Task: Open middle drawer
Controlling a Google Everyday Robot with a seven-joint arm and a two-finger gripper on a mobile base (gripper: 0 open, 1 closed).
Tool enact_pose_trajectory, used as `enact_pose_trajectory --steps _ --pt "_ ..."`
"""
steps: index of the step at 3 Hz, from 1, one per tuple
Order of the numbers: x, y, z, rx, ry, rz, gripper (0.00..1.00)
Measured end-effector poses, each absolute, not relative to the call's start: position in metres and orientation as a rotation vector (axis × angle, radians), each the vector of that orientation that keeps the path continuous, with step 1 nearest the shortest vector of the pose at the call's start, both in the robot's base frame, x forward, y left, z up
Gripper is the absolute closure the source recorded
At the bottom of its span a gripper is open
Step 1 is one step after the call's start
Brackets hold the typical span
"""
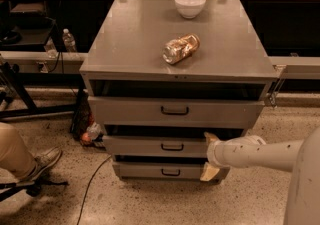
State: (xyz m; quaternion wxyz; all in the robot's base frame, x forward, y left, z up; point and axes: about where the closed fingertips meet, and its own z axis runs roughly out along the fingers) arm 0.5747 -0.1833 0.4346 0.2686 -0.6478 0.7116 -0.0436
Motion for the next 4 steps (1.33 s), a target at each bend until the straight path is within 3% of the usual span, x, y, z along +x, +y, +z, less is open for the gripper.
enact_pose_trajectory --steps 2,4 --pt "0.595 -0.181 0.407 -1.736 1.900 -0.102 0.04" --pt "0.583 -0.195 0.403 -1.735 1.930 -0.079 0.64"
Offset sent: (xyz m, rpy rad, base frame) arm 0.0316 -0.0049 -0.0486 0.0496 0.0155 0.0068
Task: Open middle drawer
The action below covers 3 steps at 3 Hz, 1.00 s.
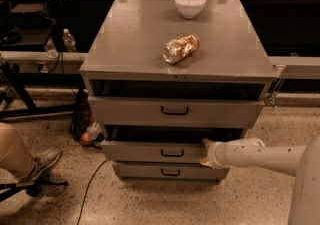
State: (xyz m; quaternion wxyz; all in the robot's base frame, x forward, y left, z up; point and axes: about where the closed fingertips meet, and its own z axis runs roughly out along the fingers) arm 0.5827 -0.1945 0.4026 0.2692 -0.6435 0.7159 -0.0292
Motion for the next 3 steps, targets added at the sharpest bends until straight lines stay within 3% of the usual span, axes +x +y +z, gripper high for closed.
enact_pose_trajectory --steps 1,3 --pt "0.5827 -0.1945 0.4100 -1.735 1.930 -0.079 0.95" --pt "0.5827 -0.1945 0.4107 -1.735 1.930 -0.079 1.00"
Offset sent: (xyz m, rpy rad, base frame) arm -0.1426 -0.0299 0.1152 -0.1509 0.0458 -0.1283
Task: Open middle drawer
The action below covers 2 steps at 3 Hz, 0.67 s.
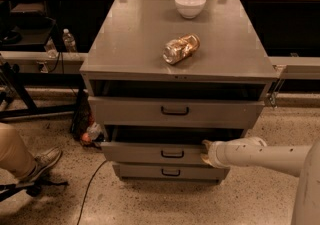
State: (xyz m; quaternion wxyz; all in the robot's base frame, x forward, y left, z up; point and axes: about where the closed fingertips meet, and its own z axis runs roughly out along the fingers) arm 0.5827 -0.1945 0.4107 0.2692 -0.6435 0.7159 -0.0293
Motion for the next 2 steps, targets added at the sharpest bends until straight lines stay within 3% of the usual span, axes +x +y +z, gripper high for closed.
enact_pose_trajectory --steps 1,2 --pt "0.5827 -0.1945 0.4113 -1.735 1.930 -0.079 0.97" --pt "0.5826 -0.1945 0.4116 -1.735 1.930 -0.079 0.67"
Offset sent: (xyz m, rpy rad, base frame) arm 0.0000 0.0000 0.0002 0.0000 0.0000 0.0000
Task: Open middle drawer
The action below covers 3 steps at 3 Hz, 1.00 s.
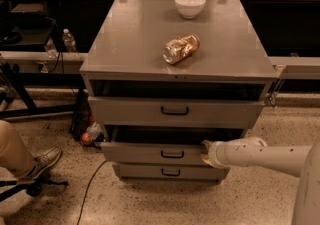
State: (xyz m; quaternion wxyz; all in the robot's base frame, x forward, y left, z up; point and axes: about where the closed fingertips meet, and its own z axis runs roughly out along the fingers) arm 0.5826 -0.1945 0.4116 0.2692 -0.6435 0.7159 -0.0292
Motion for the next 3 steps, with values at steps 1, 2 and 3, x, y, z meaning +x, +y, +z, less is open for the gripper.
enact_pose_trajectory --steps 1,2,3 --pt "0.5826 -0.1945 0.4122 -1.735 1.930 -0.079 0.45" --pt "0.5826 -0.1944 0.4124 -1.735 1.930 -0.079 0.22" --pt "0.5824 -0.1940 0.4119 -1.736 1.930 -0.077 0.00"
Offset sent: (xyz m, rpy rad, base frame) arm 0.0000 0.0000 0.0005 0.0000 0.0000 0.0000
